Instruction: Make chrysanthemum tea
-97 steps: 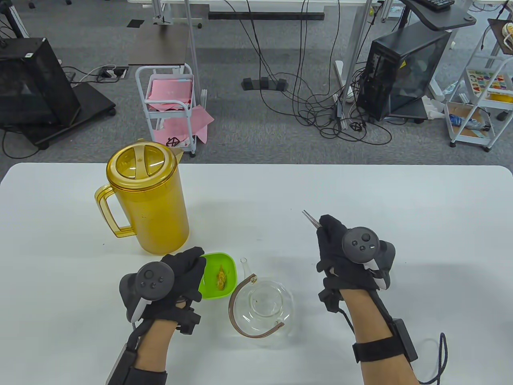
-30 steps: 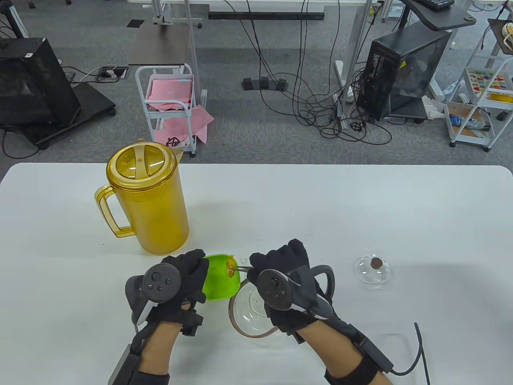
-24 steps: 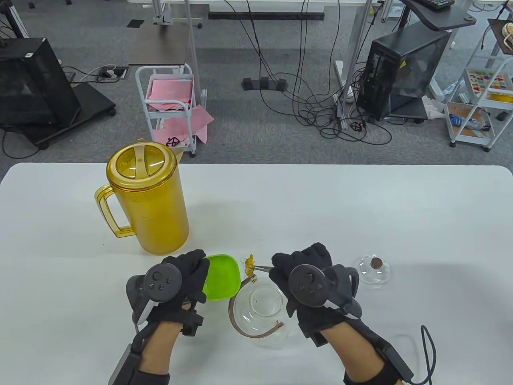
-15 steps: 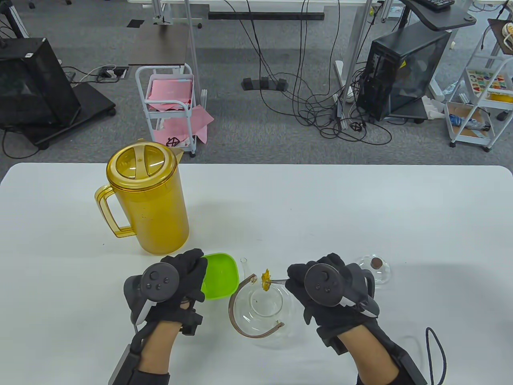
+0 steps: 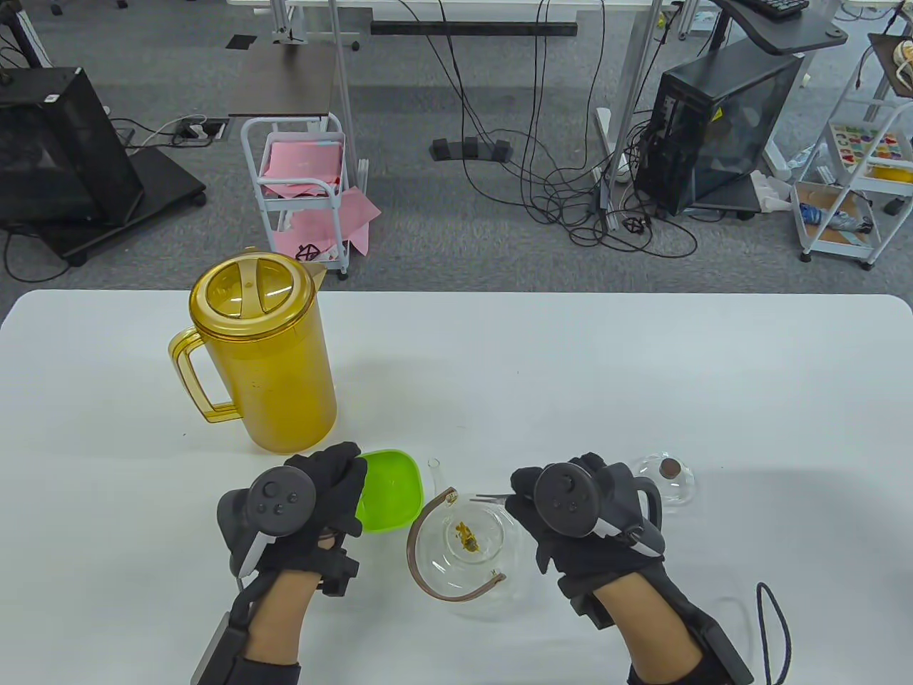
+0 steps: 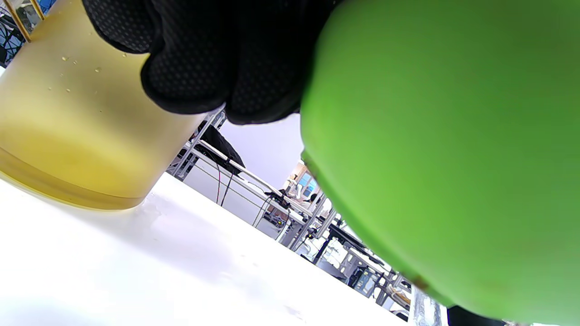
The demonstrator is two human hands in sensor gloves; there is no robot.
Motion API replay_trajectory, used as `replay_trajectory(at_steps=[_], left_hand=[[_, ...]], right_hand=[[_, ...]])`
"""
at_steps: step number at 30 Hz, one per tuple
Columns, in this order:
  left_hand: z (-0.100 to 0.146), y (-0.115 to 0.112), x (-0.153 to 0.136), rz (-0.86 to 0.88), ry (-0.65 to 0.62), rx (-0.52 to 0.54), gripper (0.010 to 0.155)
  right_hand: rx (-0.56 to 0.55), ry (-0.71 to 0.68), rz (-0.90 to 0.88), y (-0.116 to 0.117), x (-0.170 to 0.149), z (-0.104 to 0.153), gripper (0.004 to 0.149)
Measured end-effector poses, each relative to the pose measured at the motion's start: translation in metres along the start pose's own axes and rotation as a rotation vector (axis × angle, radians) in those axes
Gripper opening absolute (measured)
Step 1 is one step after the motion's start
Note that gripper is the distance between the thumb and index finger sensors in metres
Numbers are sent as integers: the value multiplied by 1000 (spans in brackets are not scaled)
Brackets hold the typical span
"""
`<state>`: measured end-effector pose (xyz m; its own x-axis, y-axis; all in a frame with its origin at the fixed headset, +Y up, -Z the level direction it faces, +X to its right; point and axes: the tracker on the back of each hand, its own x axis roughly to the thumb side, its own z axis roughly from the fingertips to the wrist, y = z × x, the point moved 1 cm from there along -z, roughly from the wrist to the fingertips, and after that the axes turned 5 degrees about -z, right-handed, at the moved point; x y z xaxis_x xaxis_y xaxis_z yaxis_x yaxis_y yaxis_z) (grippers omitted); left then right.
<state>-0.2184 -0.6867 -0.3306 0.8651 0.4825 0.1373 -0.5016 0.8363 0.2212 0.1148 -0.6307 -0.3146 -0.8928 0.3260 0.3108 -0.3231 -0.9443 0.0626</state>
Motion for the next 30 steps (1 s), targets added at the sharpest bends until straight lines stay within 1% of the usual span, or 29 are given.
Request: replay_trajectory(at_steps=[5, 7, 10, 11, 12, 15, 18, 19, 21, 23, 24, 26, 28, 30], left_hand=[[0, -1, 1, 8, -3, 0, 44], [0, -2, 1, 8, -4, -3, 44], [0, -2, 1, 12, -5, -5, 44], [0, -2, 1, 14, -4, -6, 44], [0, -2, 1, 15, -4, -6, 44], [0, -2, 1, 20, -1, -6, 44], [-1, -1, 0, 28, 2, -4, 44], [-1, -1, 0, 30, 2, -3, 44], [-1, -1, -1, 33, 3, -2, 44], [-1, -1, -1, 36, 3, -2, 44], [-1, -1, -1, 37, 2, -2, 44], [-1, -2, 0, 38, -1, -1, 44], [-1, -1, 0, 38, -9, 14, 44], [0, 0, 0, 43, -8, 18, 44]], right_hand=[[-126, 122, -91, 1, -24, -16, 47], [-138, 199, -112, 5, -37, -27, 48], [-82, 321, -108, 15, -60, -46, 51], [-69, 388, -77, 22, -73, -57, 51], [-56, 413, -63, 25, -78, -61, 52], [9, 556, -18, 42, -107, -80, 51], [62, 658, 40, 57, -128, -91, 51], [82, 694, 33, 62, -137, -93, 52], [85, 749, 41, 73, -147, -94, 51], [88, 757, 158, 80, -148, -95, 52], [90, 751, 248, 85, -148, -96, 52], [119, 745, 313, 94, -148, -97, 54], [132, 758, 342, 103, -146, -98, 57], [142, 727, 450, 106, -137, -101, 57]])
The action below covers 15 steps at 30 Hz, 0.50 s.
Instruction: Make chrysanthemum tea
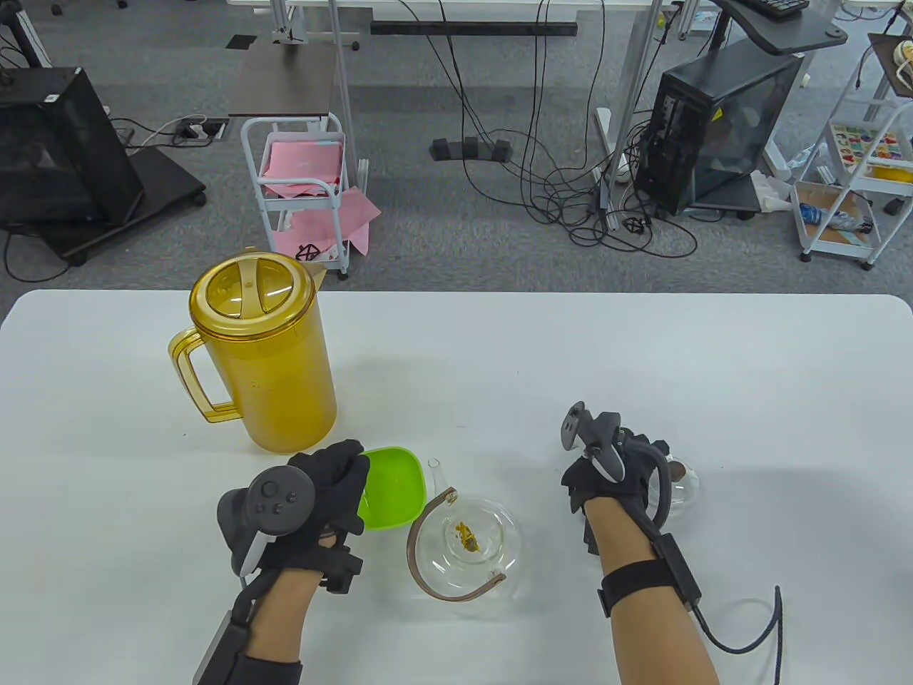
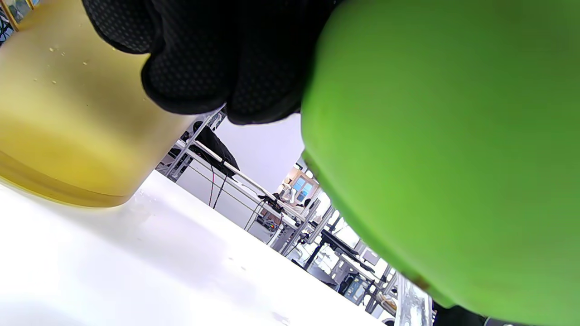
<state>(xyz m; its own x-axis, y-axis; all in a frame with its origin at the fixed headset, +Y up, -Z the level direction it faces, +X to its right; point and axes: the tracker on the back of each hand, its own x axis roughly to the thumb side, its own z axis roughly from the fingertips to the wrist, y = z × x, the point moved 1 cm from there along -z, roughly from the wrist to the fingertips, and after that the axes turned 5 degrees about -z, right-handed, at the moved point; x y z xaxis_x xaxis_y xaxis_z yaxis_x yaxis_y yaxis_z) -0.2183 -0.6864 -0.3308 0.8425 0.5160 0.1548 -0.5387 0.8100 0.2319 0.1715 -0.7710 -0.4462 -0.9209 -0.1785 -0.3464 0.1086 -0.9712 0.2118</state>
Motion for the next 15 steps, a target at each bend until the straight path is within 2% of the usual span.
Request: replay_trajectory(at_steps=[5, 8, 12, 15], left_hand=[[1, 2, -2, 6, 4, 4, 44], [0, 3, -3, 6, 3, 2, 44], [0, 3, -3, 6, 0, 2, 44], [0, 2, -2, 6, -3, 5, 44]], right_hand=[[17, 2, -28, -3, 2, 3, 57], [-18, -22, -64, -14, -2, 6, 57], [-110, -110, -186, -38, -12, 20, 59], [-226, -220, -309, -54, -22, 40, 60]])
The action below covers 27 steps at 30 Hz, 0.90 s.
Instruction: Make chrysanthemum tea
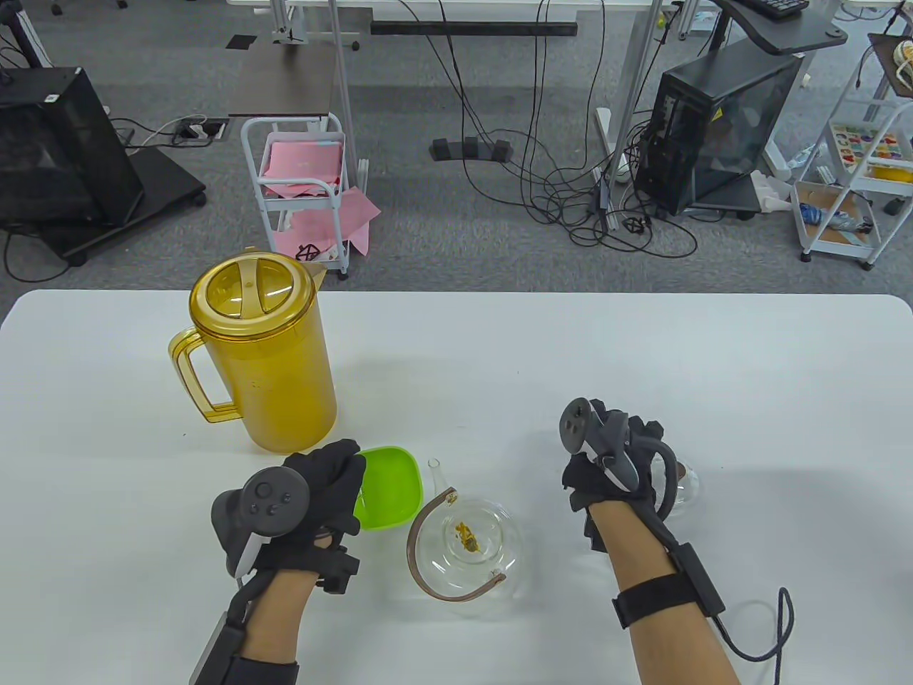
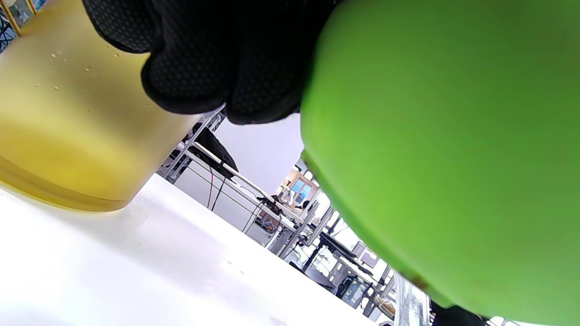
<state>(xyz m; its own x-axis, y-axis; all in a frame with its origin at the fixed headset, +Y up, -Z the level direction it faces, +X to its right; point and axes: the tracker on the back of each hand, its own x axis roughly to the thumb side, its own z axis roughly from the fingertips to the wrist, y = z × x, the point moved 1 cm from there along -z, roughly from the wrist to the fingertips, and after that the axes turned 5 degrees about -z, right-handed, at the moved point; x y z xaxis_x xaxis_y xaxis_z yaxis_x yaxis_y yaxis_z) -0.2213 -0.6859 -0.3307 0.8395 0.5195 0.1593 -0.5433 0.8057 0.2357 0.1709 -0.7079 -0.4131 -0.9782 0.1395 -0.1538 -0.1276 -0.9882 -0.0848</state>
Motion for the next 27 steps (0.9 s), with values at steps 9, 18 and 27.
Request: replay_trajectory(at_steps=[9, 18, 27], left_hand=[[1, -3, -1, -2, 5, -2, 44], [-2, -7, -21, -4, 85, -38, 44], [-7, -28, -42, -112, 235, -126, 45]], right_hand=[[-130, -267, -306, -25, -7, 40, 63], [-145, -318, -400, -29, -16, 45, 59], [-112, -330, -403, -24, -15, 44, 57]])
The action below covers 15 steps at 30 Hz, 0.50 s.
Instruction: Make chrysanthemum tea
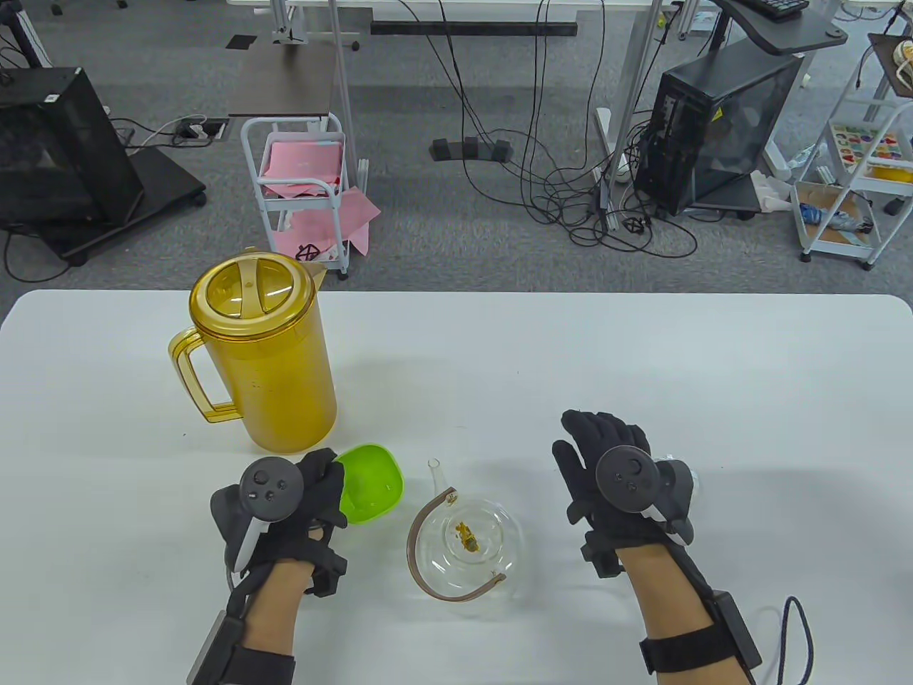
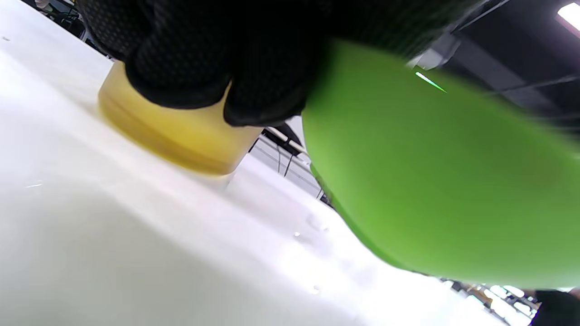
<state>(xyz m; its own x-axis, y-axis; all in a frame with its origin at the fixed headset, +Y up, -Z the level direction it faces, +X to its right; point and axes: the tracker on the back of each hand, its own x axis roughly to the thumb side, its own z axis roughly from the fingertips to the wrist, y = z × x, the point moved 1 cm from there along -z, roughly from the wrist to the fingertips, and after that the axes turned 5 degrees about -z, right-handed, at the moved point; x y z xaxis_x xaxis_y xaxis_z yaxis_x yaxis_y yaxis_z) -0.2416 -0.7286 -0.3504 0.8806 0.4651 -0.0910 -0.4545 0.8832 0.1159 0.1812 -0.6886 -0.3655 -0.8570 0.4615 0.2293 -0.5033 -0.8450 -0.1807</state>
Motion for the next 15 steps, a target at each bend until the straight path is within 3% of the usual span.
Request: replay_trajectory(at_steps=[6, 9, 15], left_hand=[[-2, -13, -4, -11, 40, -88, 48], [-4, -21, -5, -13, 48, -190, 51], [-4, -21, -5, -22, 47, -197, 53]], right_hand=[[14, 3, 7, 2, 0, 1, 56], [19, 9, 20, 3, 1, 1, 56], [23, 8, 21, 4, 0, 1, 56]])
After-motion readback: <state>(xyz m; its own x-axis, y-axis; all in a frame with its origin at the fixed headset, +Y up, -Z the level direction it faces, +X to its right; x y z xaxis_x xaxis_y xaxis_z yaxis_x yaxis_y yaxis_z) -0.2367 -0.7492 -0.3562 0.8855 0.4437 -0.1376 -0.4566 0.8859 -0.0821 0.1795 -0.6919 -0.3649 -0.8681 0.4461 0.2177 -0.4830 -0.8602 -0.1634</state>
